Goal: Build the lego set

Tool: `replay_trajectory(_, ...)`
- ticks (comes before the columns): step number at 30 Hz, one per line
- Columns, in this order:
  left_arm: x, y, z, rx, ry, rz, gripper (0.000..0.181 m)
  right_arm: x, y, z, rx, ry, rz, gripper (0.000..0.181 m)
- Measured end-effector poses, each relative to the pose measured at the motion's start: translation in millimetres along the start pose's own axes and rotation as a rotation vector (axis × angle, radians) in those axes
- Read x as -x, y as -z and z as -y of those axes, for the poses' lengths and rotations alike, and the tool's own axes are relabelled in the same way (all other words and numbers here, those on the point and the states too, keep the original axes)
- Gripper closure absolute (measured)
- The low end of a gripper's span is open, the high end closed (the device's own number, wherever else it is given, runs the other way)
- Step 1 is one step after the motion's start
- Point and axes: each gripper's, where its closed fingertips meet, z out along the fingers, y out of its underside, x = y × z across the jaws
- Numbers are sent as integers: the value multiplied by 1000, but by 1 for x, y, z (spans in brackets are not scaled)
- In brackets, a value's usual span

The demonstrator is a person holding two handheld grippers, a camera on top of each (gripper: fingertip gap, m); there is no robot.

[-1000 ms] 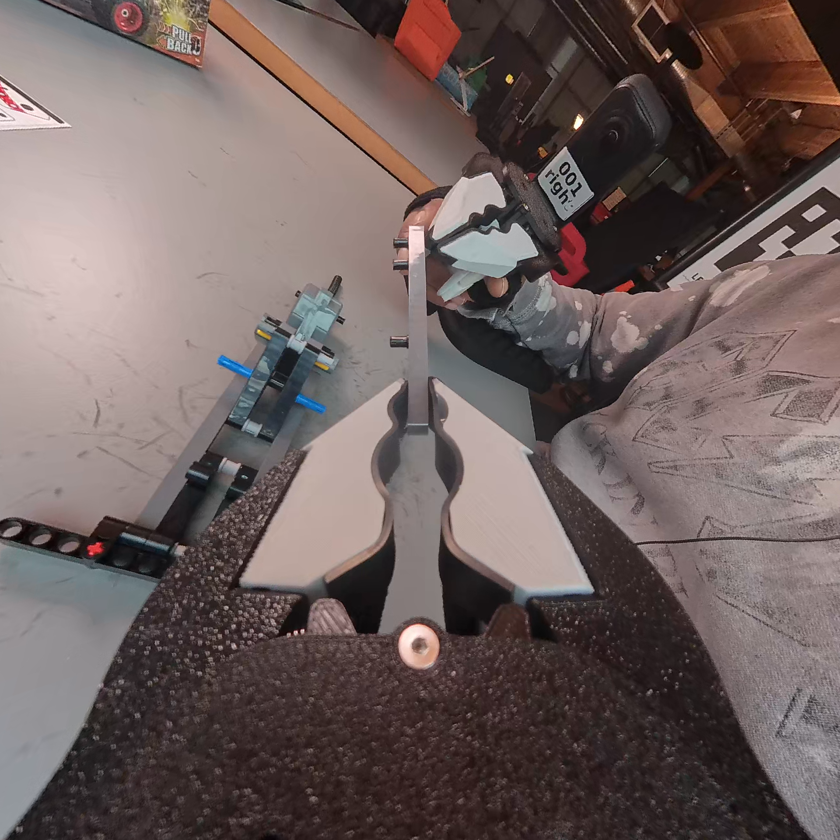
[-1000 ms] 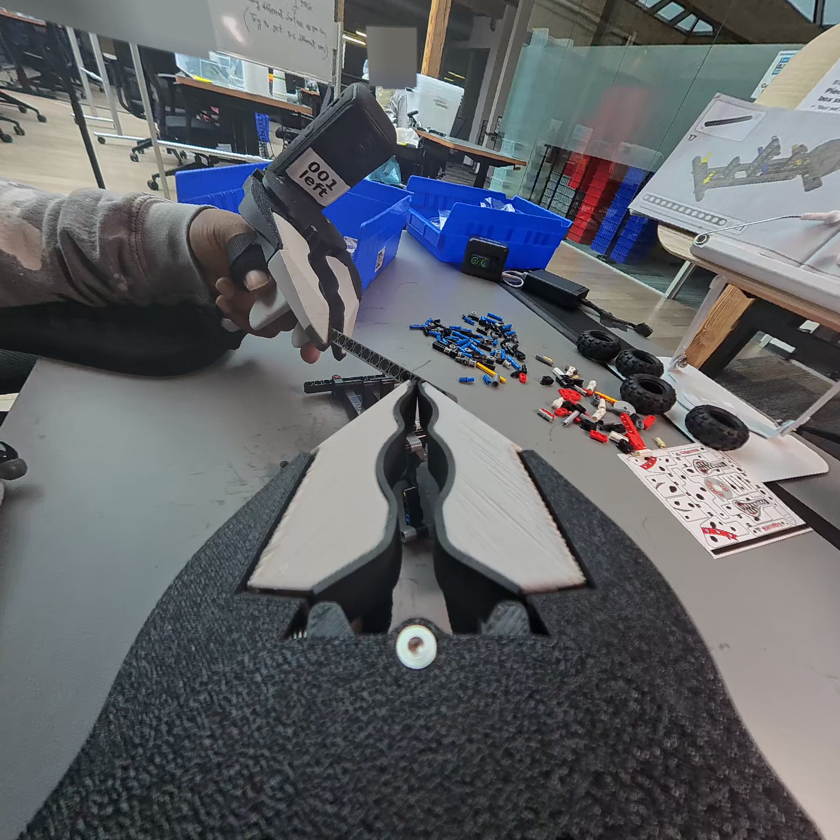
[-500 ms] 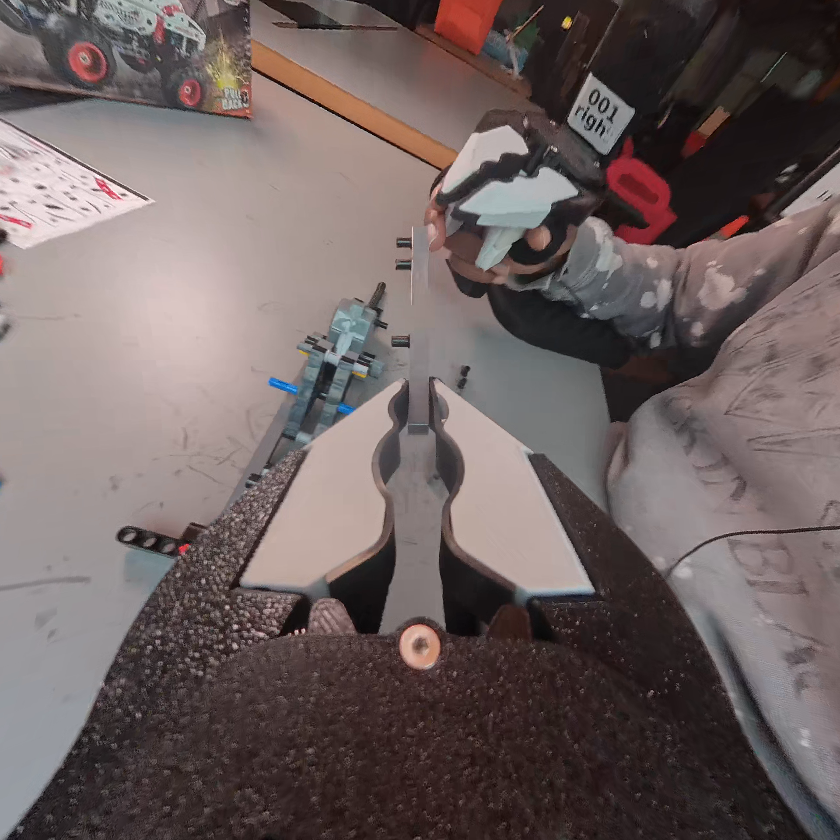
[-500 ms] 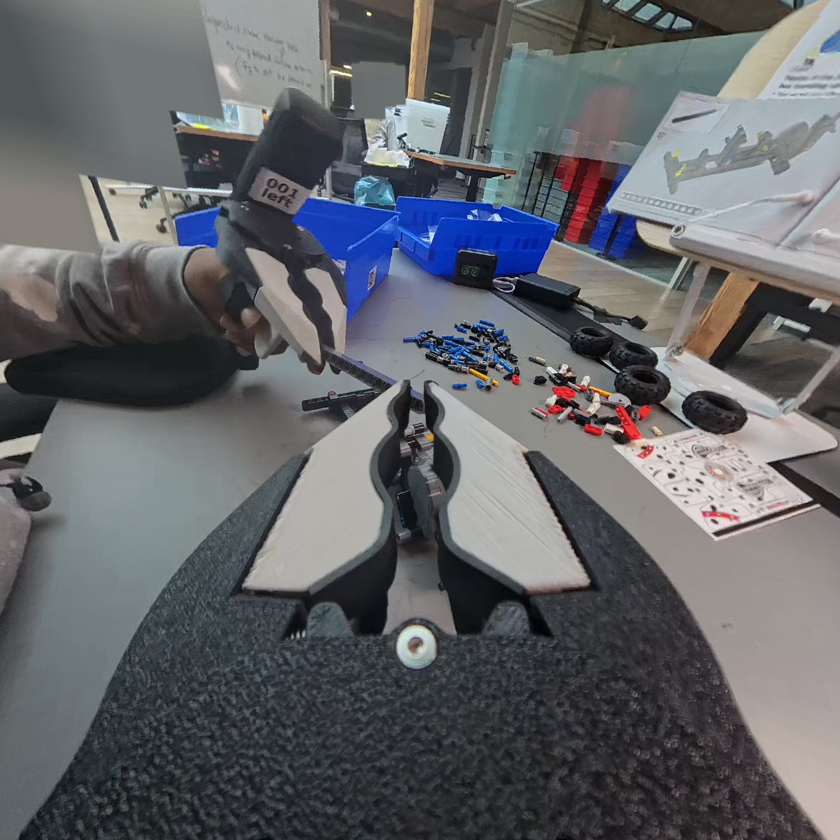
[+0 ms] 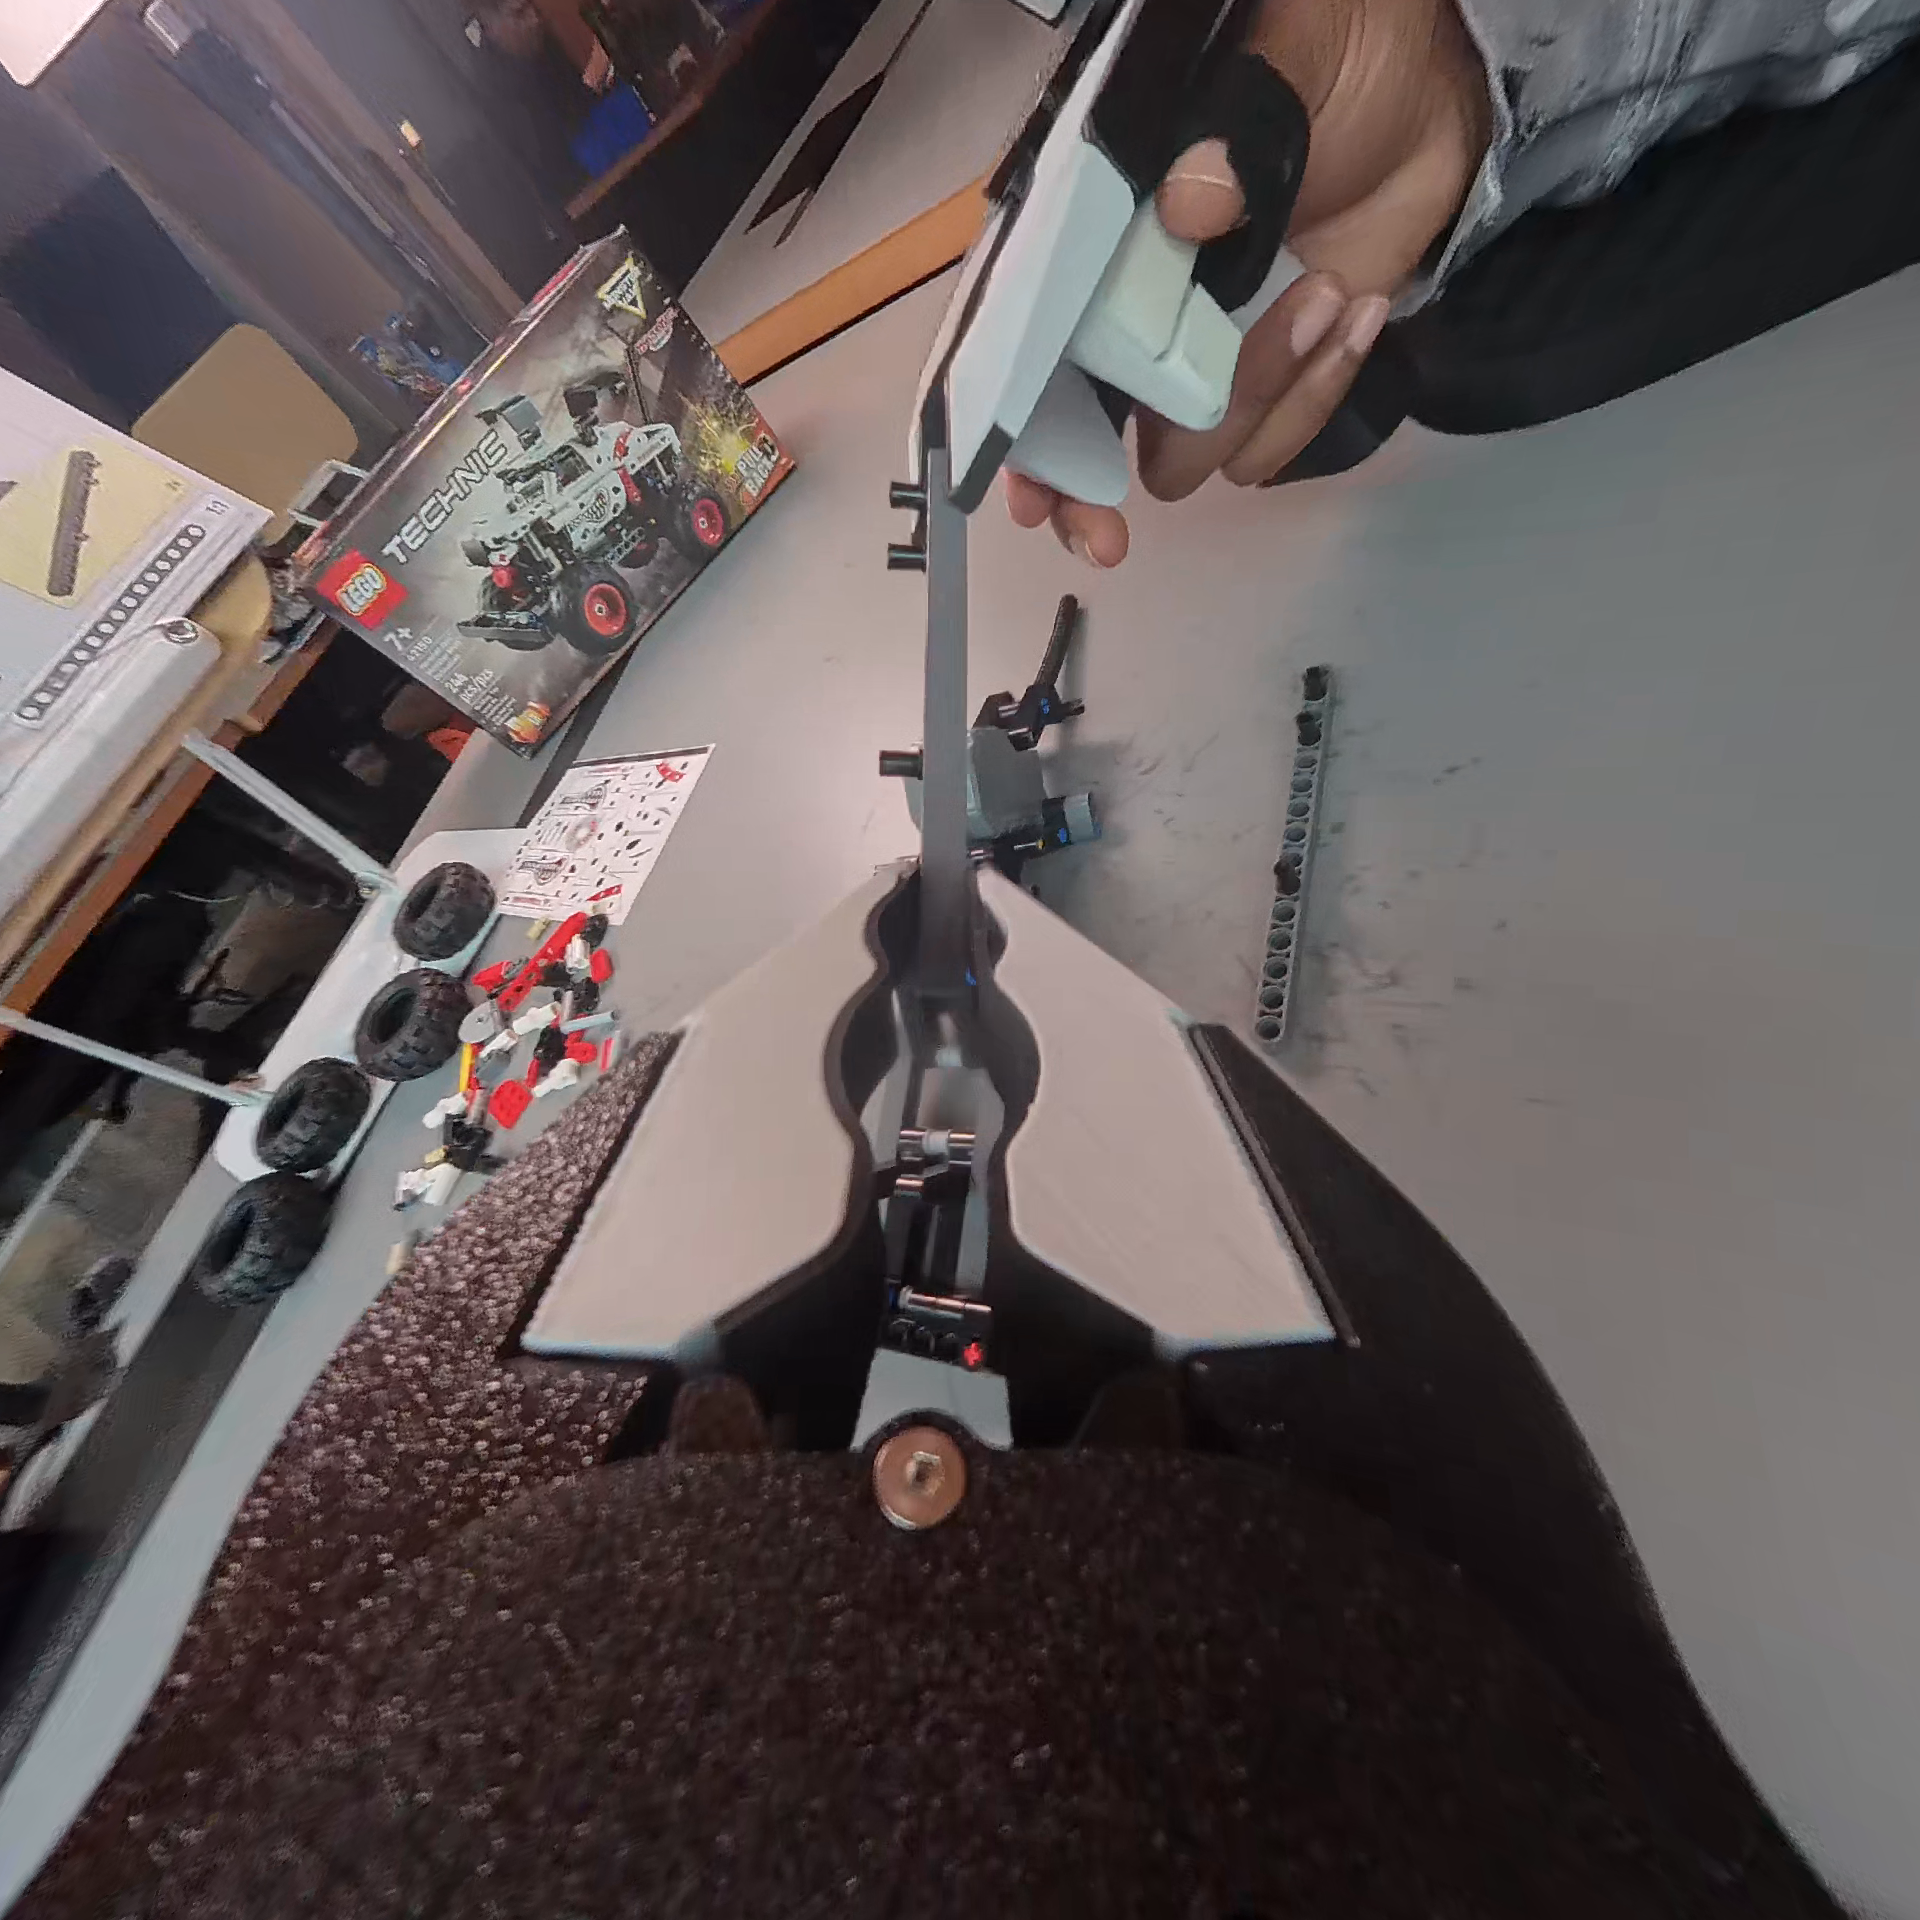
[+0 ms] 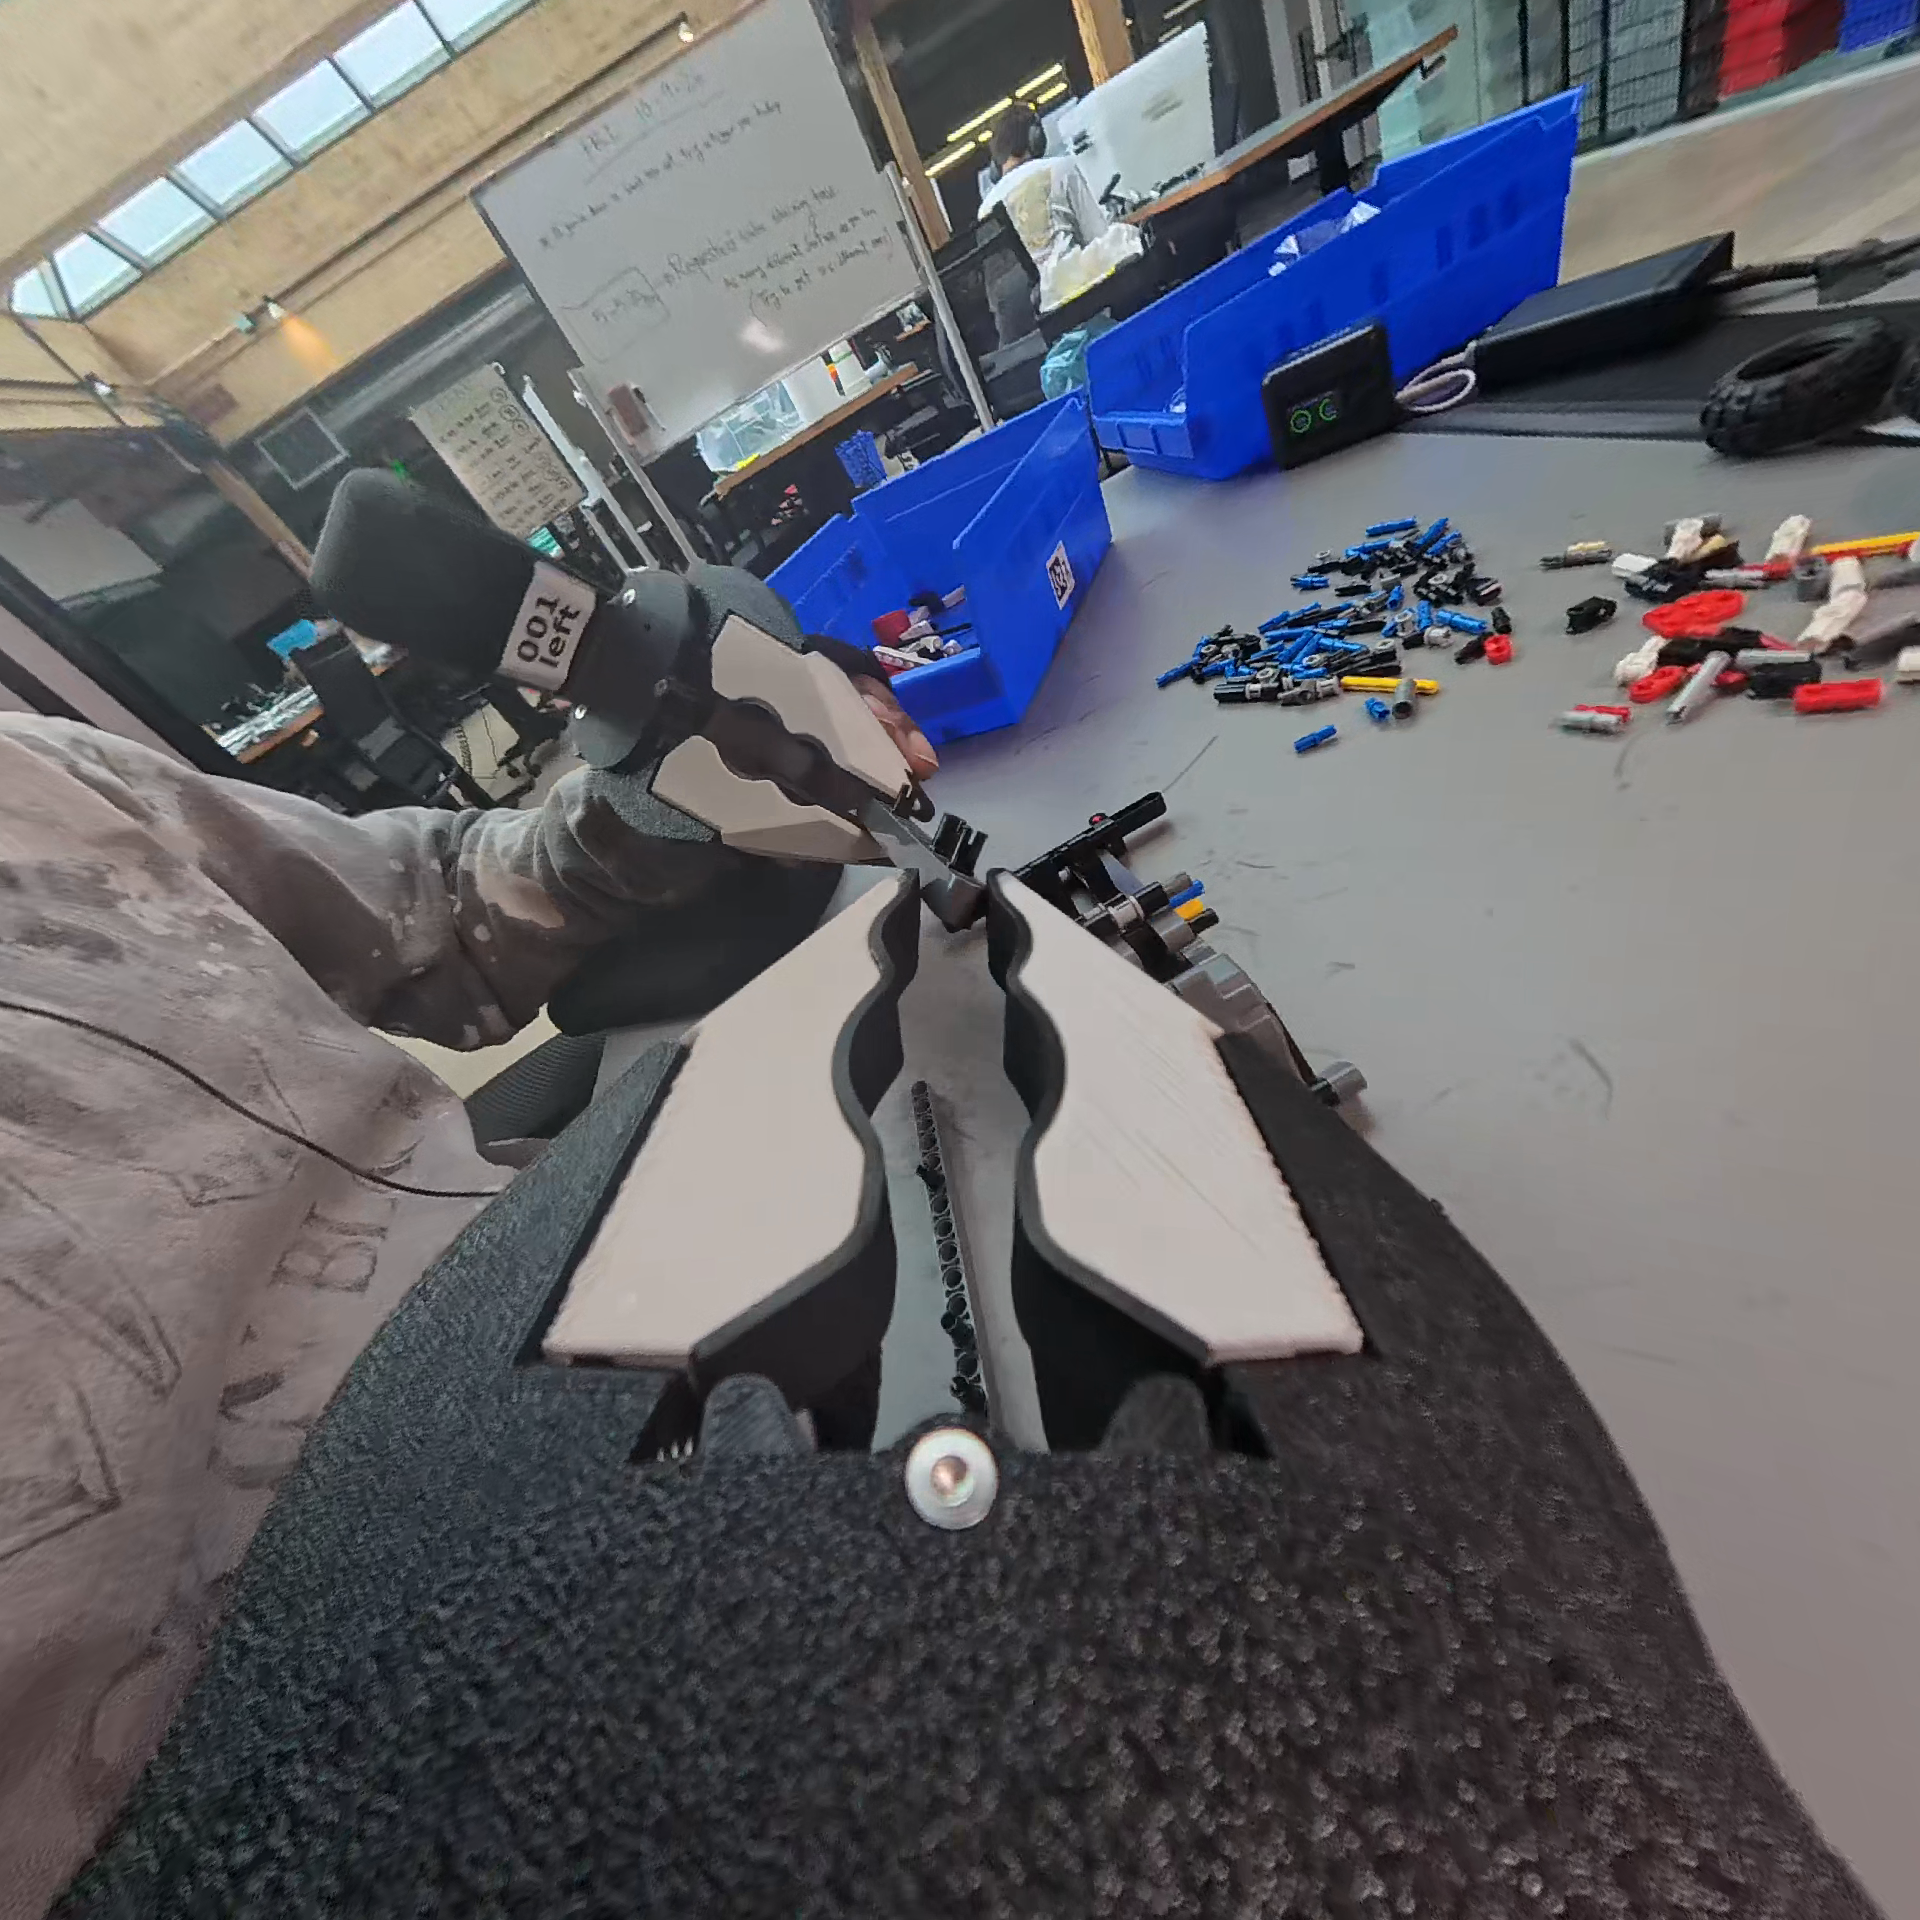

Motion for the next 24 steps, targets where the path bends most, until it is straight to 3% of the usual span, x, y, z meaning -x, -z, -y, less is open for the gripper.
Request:
replay_trajectory(3, -10, 4, 8, -100, 248, -172, 148, 20, 5, 3, -18, 298, 46, 173)
replay_trajectory(5, -13, 12, 17, -178, 474, -326, 147, 37, 7, 2, -46, 559, 61, 174)
replay_trajectory(7, -12, 16, 22, -217, 590, -396, 148, 52, 4, -5, -39, 724, 72, 174)
replay_trajectory(12, -30, 15, 25, -188, 424, -410, 169, 67, 0, -12, -37, 891, 75, 174)
replay_trajectory(19, -13, 10, 23, -101, 113, -141, 171, 28, 6, 1, 3, 825, -124, 171)
replay_trajectory(24, -2, 7, 14, -21, 5, -23, 172, 25, 9, 10, -27, 812, -185, 168)
